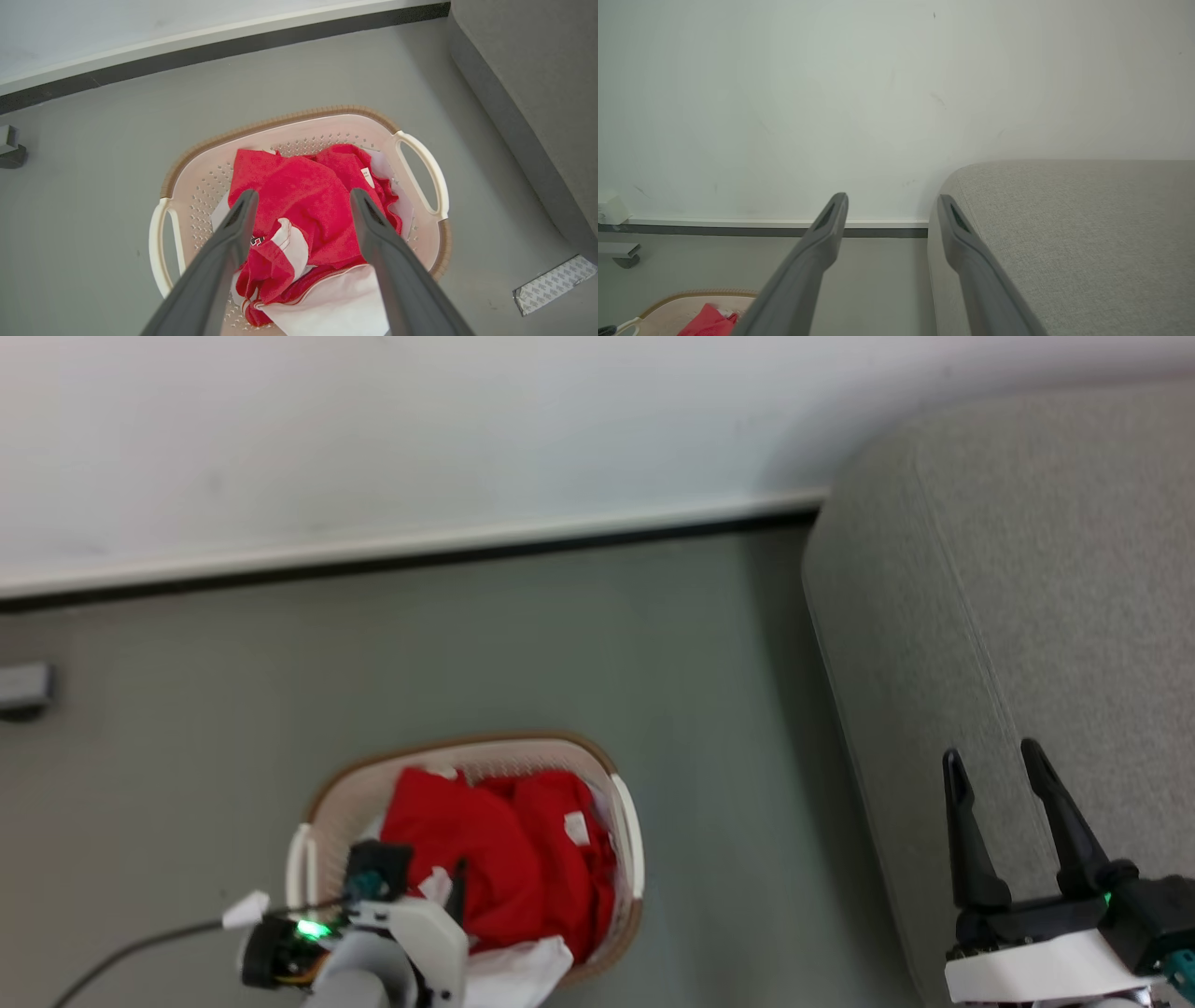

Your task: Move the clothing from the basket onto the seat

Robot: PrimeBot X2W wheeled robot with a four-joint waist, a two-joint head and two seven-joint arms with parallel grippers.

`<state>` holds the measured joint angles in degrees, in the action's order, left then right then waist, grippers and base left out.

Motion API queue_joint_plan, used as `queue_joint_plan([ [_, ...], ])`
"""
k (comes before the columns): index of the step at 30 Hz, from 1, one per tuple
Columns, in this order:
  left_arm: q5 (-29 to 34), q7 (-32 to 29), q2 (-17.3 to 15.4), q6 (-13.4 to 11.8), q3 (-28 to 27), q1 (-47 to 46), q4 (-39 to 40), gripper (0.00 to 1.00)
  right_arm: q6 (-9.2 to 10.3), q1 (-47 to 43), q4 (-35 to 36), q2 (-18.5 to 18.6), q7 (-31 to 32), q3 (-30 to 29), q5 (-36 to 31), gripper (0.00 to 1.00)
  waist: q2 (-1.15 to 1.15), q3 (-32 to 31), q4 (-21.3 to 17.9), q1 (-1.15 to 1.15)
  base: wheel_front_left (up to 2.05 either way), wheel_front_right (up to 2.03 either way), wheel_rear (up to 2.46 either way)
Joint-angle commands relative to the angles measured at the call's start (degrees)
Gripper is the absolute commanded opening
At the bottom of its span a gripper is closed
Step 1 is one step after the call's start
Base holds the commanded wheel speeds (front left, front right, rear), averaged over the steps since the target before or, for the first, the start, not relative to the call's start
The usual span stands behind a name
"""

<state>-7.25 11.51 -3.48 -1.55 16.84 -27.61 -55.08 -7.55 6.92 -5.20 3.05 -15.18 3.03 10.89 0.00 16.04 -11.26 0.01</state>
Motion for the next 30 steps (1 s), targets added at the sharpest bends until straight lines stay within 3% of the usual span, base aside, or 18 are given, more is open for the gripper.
queue_joint_plan([
  [1,0.7,-0.7,-1.1,-0.5,-0.1,-1.6,-1.5,1.0,0.12,1.2,0.4,0.0,0.0,0.1,0.9,1.0,0.0,5.6,-3.7,-0.01,0.0,0.0,0.0],
  [13,2.2,-6.7,-5.0,-2.4,1.5,-12.6,-14.5,1.0,0.12,5.7,0.7,-0.2,0.0,2.4,4.3,1.0,0.0,13.1,-7.3,-0.01,0.0,0.0,0.0],
  [30,3.7,-13.1,-8.3,-3.3,4.5,-19.0,-18.0,1.0,0.13,8.9,2.0,-0.2,0.0,4.3,5.9,1.0,0.0,21.9,-10.1,-0.01,0.0,0.0,0.0],
])
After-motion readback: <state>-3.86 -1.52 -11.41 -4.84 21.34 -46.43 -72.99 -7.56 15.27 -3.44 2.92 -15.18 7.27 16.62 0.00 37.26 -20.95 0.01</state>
